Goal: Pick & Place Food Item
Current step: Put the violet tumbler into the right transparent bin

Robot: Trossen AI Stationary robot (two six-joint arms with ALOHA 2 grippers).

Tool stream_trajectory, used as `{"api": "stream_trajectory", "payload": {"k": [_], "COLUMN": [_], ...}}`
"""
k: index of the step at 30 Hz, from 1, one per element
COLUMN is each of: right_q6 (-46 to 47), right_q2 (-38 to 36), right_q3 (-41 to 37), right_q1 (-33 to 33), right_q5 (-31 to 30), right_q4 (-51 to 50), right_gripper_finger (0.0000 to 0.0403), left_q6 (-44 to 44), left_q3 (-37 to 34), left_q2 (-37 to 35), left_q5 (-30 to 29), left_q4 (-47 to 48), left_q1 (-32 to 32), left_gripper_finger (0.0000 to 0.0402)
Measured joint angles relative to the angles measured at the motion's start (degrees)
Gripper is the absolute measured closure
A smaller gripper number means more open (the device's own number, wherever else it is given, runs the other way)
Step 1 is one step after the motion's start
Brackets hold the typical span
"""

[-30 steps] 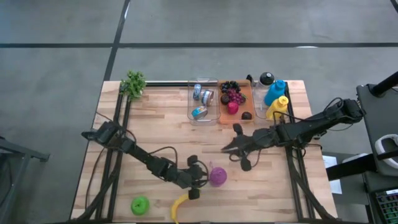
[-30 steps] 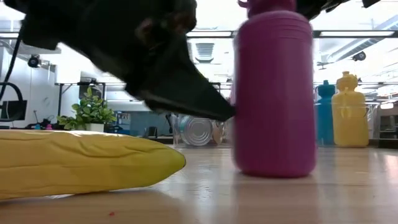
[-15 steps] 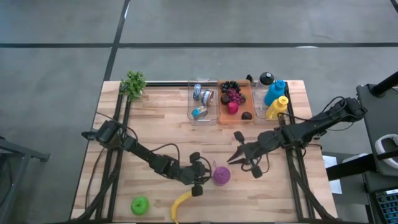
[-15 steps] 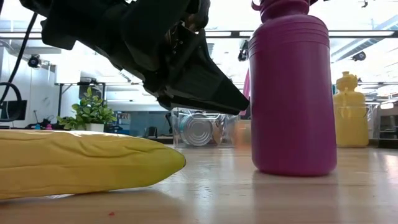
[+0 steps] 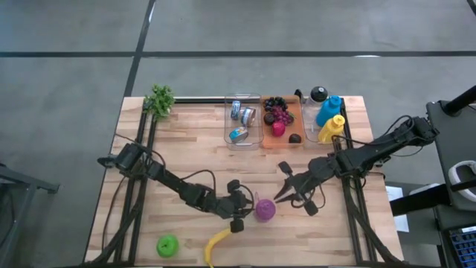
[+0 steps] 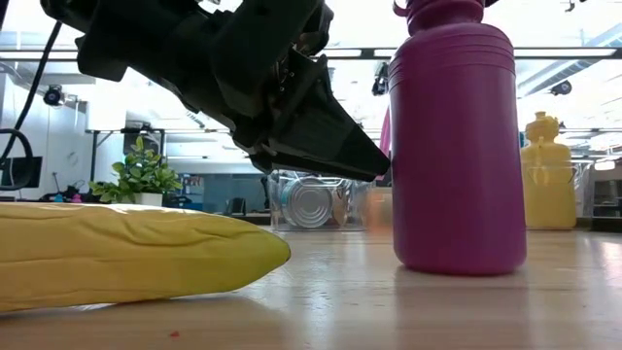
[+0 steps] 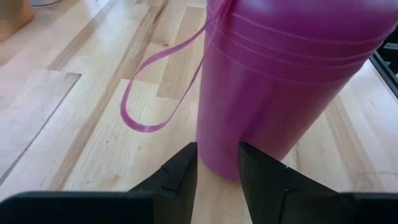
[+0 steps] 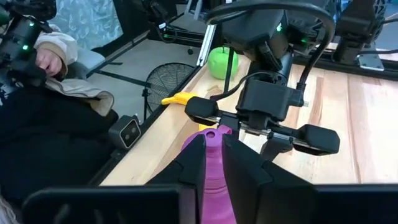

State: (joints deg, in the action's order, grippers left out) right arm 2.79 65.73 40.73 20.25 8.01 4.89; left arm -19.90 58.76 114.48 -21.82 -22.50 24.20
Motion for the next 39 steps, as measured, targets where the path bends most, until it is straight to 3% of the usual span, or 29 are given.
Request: {"api": "stream_trajectory", "payload": {"k": [11, 19, 39], "right_q6": [-1.0, -1.8, -1.5], "right_q2": [0.9, 4.8, 13.4], "right_q3": [0.0, 0.3, 2.2], "right_q1": [0.0, 0.0, 0.0], "right_q5": [-0.5, -0.2, 0.2], "right_q4": [1.0, 6.2, 10.3], "right_gripper_finger": [0.0257, 0.0218, 0.0233], "left_q6": [0.0, 0.0, 0.0], "left_q3": [0.0, -0.1, -0.1], "left_q2": [0.0, 0.0, 0.0], "left_q5": [0.0, 0.0, 0.0], "left_q4": [0.0, 0.0, 0.1], "left_q1": [-0.4, -0.4, -0.6], "left_gripper_finger": [0.0284, 0.0284, 0.0284]}}
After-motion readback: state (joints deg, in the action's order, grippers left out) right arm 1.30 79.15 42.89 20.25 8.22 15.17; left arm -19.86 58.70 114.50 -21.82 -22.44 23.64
